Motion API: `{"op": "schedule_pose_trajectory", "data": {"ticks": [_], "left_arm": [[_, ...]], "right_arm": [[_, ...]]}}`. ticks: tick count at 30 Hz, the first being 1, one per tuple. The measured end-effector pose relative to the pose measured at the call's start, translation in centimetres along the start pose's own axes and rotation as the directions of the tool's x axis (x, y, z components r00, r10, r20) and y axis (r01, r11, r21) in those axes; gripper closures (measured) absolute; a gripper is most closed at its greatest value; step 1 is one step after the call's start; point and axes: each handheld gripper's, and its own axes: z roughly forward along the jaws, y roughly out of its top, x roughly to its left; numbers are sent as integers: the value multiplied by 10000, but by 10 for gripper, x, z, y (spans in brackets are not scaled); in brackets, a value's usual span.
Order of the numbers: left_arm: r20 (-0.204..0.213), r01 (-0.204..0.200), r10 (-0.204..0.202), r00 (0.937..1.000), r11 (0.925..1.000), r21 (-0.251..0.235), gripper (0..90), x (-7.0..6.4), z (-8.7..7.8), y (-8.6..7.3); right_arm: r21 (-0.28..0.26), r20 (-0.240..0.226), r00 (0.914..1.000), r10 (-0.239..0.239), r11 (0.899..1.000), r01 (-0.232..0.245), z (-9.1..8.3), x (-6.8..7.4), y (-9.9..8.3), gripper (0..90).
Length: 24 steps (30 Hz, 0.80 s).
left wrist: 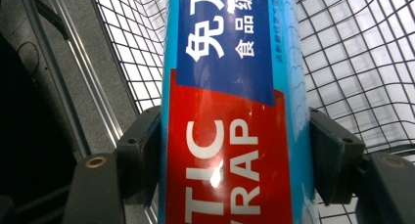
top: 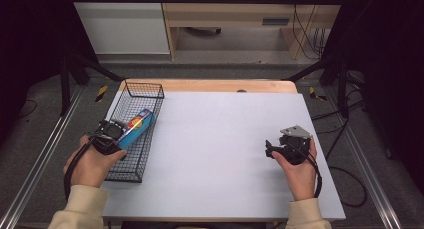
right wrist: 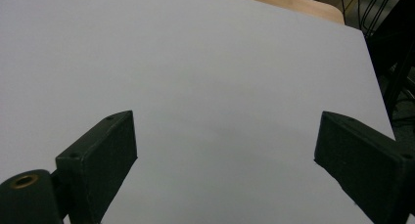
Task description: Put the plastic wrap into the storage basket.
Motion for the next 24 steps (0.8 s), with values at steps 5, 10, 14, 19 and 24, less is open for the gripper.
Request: {"op": "schedule_pose_trajectory", "data": {"ticks": [5,10,14,19,24], "left_arm": [[102,15,-15,9999,10000,26,317,1,1,1],[-392,57,-75,9992,9990,-451,251,-1,-5,0],[-770,145,-276,9966,9861,-1657,178,-6,-25,-3],[-364,-19,-114,9993,9380,-3468,114,-22,-54,-2],[128,-350,463,9988,8833,-4674,78,-45,-69,3]], "right_arm": [[28,-52,10000,-19,10000,19,1,2,0,89],[72,-81,9999,-100,9999,100,1,0,0,83],[62,-18,10000,-42,10000,42,1,-1,-1,78],[-38,68,10000,-41,10000,41,-2,-2,-2,69],[-132,121,9999,54,9999,-53,-7,-4,-4,54]]}}
